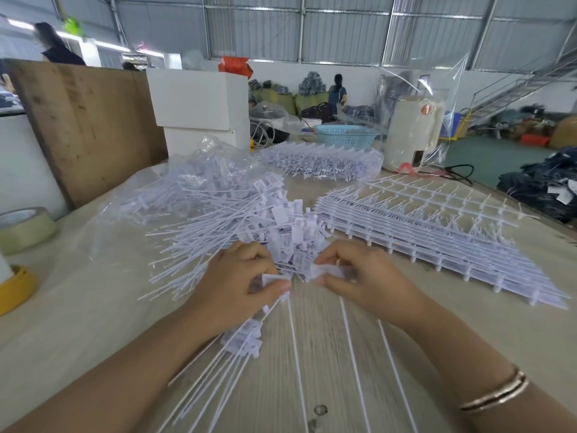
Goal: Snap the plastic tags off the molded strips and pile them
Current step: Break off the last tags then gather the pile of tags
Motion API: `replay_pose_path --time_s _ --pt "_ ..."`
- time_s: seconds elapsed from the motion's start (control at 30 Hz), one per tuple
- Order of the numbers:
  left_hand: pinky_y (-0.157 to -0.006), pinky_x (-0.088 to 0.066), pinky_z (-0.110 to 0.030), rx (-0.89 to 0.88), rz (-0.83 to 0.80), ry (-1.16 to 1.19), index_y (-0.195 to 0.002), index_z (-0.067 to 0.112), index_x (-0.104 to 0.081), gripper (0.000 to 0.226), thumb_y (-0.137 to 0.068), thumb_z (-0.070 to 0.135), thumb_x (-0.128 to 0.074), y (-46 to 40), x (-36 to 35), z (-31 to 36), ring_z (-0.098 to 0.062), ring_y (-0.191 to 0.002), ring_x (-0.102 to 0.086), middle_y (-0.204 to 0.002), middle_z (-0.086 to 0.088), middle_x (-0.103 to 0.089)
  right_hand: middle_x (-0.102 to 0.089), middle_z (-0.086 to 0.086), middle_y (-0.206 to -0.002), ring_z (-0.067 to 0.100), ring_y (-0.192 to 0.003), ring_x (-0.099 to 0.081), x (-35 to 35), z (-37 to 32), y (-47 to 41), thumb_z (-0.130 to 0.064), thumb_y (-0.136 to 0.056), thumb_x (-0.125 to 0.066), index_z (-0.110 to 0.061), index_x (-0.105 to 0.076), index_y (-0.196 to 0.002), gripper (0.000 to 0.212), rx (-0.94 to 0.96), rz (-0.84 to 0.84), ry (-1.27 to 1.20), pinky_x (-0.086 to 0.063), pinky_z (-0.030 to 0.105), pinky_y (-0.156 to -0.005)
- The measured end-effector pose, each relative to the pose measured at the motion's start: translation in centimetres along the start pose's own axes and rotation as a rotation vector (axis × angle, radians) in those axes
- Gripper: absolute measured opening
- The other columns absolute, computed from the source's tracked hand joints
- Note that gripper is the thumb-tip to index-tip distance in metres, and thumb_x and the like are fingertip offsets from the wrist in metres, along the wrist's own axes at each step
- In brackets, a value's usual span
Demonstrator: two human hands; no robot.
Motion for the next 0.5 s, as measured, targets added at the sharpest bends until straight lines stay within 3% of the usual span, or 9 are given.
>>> replay_pose_path --time_s 0.07,0.13,0.23,0.37,0.5 --pt "-0.083 -0.039 -0.032 0.007 -0.002 -0.013 -0.091 0.022 -0.066 0.052 -0.076 0.07 -0.051 0.1 0.1 0.1 -0.008 -0.091 -0.049 -0.096 0.013 -0.052 -0.054 -0.025 -0.084 -0.004 -0.083 -0.054 -1.2 -1.2 -0.2 -0.034 -0.081 -0.069 -0.03 -0.059 -0.1 0.022 0.057 -0.031 0.02 -0.042 0.011 -0.065" --pt "-0.086 -0.04 -0.035 0.003 0.035 0.062 -0.096 0.02 -0.066 0.052 -0.081 0.064 -0.041 0.2 0.4 0.4 -0.01 -0.094 -0.051 -0.098 0.012 -0.053 -0.053 -0.023 -0.084 -0.006 -0.079 -0.053 -1.8 -1.9 -0.2 -0.034 -0.081 -0.07 -0.033 -0.052 -0.104 0.029 0.074 -0.042 -0.003 -0.039 0.009 -0.063" --pt "-0.085 -0.038 -0.034 0.017 0.04 0.341 -0.083 0.015 -0.069 0.053 -0.086 0.054 -0.032 0.1 0.2 1.2 -0.013 -0.091 -0.052 -0.089 0.01 -0.057 -0.052 -0.021 -0.085 -0.01 -0.077 -0.051 -2.5 -2.9 -0.3 -0.035 -0.08 -0.071 -0.038 -0.041 -0.103 0.038 0.1 -0.046 -0.035 -0.037 0.008 -0.065" --pt "-0.078 -0.036 -0.021 0.023 -0.02 0.434 -0.061 0.043 -0.054 0.023 -0.084 0.046 -0.051 0.0 -0.8 2.1 -0.006 -0.082 -0.05 -0.069 0.02 -0.057 -0.056 -0.018 -0.091 -0.007 -0.085 -0.053 -2.7 -3.9 -0.3 -0.036 -0.08 -0.071 -0.03 -0.048 -0.103 0.033 0.131 -0.055 -0.088 -0.04 0.011 -0.072" --pt "-0.078 -0.035 -0.02 0.104 -0.026 0.562 -0.062 0.027 -0.06 0.028 -0.087 0.035 -0.05 0.2 -0.7 0.2 -0.002 -0.082 -0.05 -0.067 0.012 -0.058 -0.056 -0.022 -0.089 -0.003 -0.086 -0.054 -0.6 -3.6 0.2 -0.031 -0.082 -0.065 -0.02 -0.059 -0.102 0.024 0.162 -0.019 -0.08 -0.042 0.015 -0.077"
Point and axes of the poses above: each hand's wrist, its own y-axis away from the middle knuckle, its own x-axis out of the back of the hand, z = x × y, the point moved 10 cm from there along -y, towards the middle knuckle
